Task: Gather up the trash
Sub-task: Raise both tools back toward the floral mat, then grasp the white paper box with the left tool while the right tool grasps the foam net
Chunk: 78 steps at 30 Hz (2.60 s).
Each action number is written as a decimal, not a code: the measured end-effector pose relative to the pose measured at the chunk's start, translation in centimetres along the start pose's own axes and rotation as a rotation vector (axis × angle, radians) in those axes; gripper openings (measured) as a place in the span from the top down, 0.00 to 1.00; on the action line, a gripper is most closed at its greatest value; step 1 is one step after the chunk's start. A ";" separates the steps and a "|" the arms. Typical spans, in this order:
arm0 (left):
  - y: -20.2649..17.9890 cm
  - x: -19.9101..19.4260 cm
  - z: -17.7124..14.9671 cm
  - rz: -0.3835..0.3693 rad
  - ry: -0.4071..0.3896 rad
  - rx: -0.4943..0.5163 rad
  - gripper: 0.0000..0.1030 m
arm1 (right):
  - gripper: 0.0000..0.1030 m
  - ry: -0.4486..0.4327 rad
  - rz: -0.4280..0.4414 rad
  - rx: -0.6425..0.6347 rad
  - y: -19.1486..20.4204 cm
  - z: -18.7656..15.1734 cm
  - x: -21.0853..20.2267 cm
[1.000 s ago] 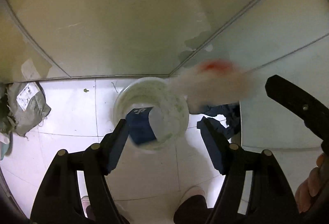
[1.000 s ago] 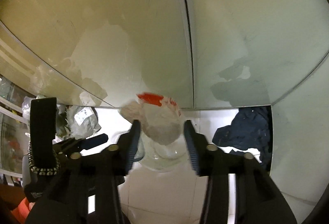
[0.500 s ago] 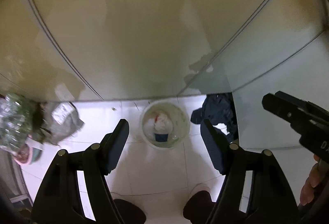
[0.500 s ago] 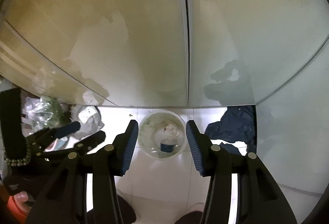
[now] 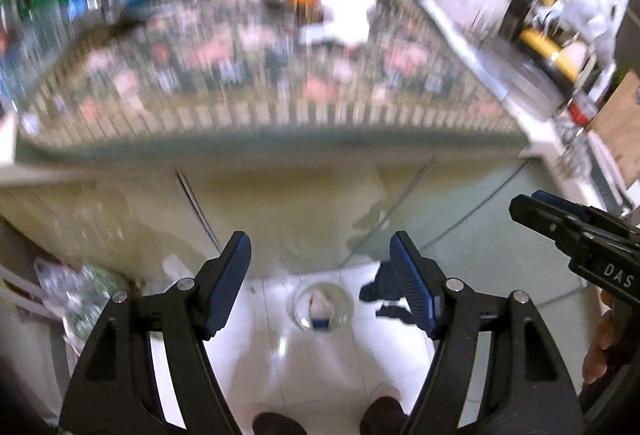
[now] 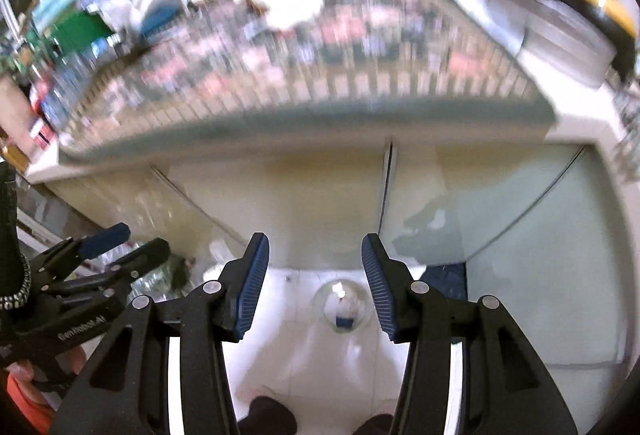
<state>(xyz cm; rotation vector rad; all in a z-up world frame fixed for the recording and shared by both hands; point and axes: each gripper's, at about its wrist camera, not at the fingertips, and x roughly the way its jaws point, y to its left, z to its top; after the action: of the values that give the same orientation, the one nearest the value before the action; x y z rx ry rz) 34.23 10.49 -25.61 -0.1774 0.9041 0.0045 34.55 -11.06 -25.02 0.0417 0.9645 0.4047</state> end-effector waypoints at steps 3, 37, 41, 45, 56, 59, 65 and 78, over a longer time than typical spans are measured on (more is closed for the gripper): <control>0.3 -4.5 2.6 0.001 -0.075 0.033 0.31 | 0.56 -0.079 -0.025 0.013 1.6 1.5 -4.4; -3.3 -2.9 21.9 0.162 -0.232 -0.165 0.10 | 0.27 -0.269 0.032 -0.158 -3.0 20.1 -7.1; -2.5 0.3 23.9 0.167 -0.190 -0.195 0.10 | 0.27 -0.231 0.068 -0.148 -4.1 22.0 -4.7; -1.1 3.5 26.1 0.169 -0.162 -0.213 0.10 | 0.27 -0.190 0.086 -0.128 -4.7 23.9 -1.7; 4.2 15.4 32.7 0.075 -0.025 -0.213 0.10 | 0.27 -0.120 0.069 -0.030 -3.8 29.4 6.7; 5.4 18.8 33.7 0.038 0.033 -0.242 0.12 | 0.27 -0.091 0.060 -0.029 -3.2 31.0 9.5; 6.8 23.5 34.8 -0.001 0.109 -0.296 0.19 | 0.28 -0.038 0.080 -0.042 -2.0 33.2 14.2; 7.8 25.9 34.6 -0.061 0.125 -0.339 0.44 | 0.64 0.074 0.120 -0.089 -0.3 34.7 20.5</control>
<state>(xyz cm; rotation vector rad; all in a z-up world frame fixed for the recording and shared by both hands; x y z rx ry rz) 76.70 21.68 -26.05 -0.5254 1.0186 0.0914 72.91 0.87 -21.33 0.0036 1.0193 0.5622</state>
